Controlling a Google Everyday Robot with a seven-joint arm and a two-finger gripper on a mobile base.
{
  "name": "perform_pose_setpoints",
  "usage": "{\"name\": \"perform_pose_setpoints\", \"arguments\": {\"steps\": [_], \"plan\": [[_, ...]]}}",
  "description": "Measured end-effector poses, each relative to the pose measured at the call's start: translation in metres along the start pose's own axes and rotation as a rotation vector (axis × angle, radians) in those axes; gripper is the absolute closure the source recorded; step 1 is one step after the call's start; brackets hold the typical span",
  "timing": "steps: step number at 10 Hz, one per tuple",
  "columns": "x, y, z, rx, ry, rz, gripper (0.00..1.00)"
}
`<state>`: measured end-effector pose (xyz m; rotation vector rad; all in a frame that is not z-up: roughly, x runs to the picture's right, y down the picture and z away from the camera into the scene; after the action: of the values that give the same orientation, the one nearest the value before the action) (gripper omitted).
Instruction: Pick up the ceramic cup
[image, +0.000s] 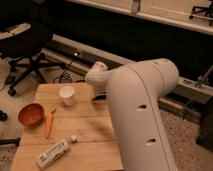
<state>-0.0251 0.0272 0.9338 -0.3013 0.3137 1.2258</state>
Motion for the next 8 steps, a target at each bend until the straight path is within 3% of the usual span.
{"name": "perform_pose_setpoints", "arguments": {"steps": [3,5,8], "plan": [[-0.005,0.005,-0.013,-0.029,-0.02,0.005,0.2],[-0.016,0.007,-0.05,-0.067,-0.067,0.022,0.2],[-0.033,0.0,-0.1,-0.054,-0.117,0.014,0.2]]}}
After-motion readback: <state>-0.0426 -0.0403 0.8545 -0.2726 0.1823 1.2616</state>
